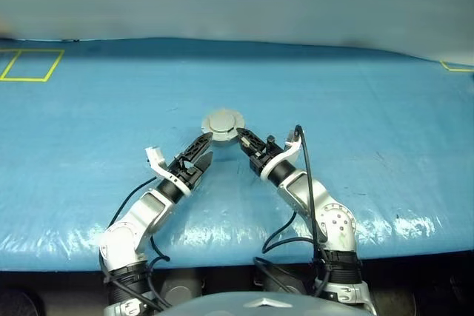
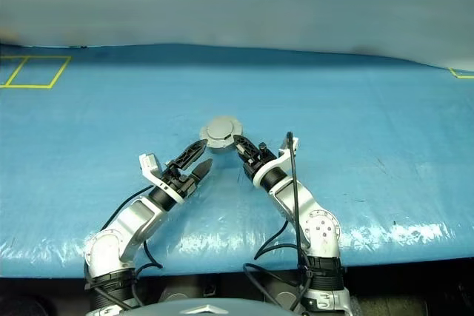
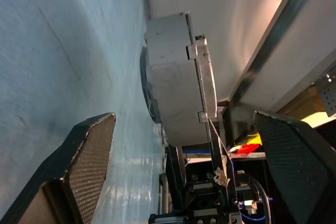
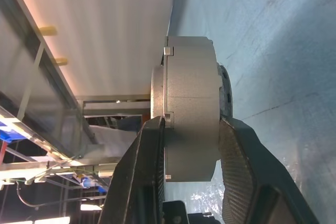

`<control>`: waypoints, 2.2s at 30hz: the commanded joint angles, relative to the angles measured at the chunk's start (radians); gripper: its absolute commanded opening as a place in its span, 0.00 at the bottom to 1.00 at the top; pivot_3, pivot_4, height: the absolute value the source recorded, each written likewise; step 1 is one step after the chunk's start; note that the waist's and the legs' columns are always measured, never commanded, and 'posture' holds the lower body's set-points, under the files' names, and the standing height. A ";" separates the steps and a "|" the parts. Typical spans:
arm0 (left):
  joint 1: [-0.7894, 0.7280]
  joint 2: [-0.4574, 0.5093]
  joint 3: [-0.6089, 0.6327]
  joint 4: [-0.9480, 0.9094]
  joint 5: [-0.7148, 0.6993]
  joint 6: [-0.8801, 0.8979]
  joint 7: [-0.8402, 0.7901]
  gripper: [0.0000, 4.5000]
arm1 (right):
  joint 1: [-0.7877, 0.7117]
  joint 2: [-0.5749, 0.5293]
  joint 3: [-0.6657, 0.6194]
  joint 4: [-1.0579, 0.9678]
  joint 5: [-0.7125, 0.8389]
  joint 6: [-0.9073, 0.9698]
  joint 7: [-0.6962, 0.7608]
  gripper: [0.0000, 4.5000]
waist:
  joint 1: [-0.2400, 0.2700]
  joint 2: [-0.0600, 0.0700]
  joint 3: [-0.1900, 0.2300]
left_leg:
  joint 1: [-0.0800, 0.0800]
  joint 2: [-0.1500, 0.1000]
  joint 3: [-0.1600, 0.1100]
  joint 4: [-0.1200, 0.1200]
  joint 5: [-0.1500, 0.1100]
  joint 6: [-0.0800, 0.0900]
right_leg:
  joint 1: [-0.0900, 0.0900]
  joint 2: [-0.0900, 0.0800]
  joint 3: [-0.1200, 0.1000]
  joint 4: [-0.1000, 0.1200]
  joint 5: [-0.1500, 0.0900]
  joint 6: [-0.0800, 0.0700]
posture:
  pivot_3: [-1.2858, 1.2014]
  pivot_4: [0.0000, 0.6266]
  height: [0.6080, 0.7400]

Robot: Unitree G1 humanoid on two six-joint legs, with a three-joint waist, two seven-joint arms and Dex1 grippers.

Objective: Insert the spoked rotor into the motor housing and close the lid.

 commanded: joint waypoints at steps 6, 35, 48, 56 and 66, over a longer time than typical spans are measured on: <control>-0.006 -0.076 -0.058 0.022 -0.077 -0.089 -0.034 1.00 | -0.001 0.074 0.071 -0.125 0.089 -0.008 -0.010 0.25 | 0.000 0.000 0.000 | 0.000 0.000 0.000 0.000 0.000 0.000 | 0.000 0.000 0.000 0.000 0.000 0.000 | 0.52 0.24 1.00; -0.077 -0.052 -0.119 0.075 -0.092 -0.261 -0.002 0.53 | 0.076 -0.056 0.125 -0.201 -0.023 0.046 0.089 0.55 | 0.002 0.000 0.000 | 0.000 0.000 0.000 0.002 0.000 0.000 | 0.001 0.000 0.000 0.001 0.001 0.001 | 0.52 0.24 1.00; -0.322 0.088 -0.014 0.289 0.033 -0.288 -0.025 0.53 | 0.158 -0.465 0.475 -0.223 -1.209 -0.325 0.332 1.00 | 0.005 -0.002 -0.001 | 0.001 -0.007 -0.001 0.005 0.001 -0.001 | 0.002 0.001 0.000 0.002 0.000 0.001 | 0.52 0.24 1.00; -0.650 0.200 0.061 0.728 0.258 -0.357 -0.156 0.53 | 0.230 -0.404 0.474 -0.012 -1.609 -0.673 0.244 1.00 | 0.005 -0.004 0.000 | 0.000 -0.007 -0.001 0.007 0.005 -0.005 | 0.002 0.001 0.000 0.002 0.003 0.006 | 0.52 0.24 1.00; -0.964 0.239 0.129 1.249 0.546 -0.521 -0.237 0.53 | 0.290 -0.278 0.404 0.040 -1.657 -0.725 0.265 1.00 | 0.004 -0.007 0.001 | -0.001 -0.008 0.000 0.006 0.004 -0.005 | 0.002 0.000 0.000 0.000 0.003 0.007 | 0.52 0.24 1.00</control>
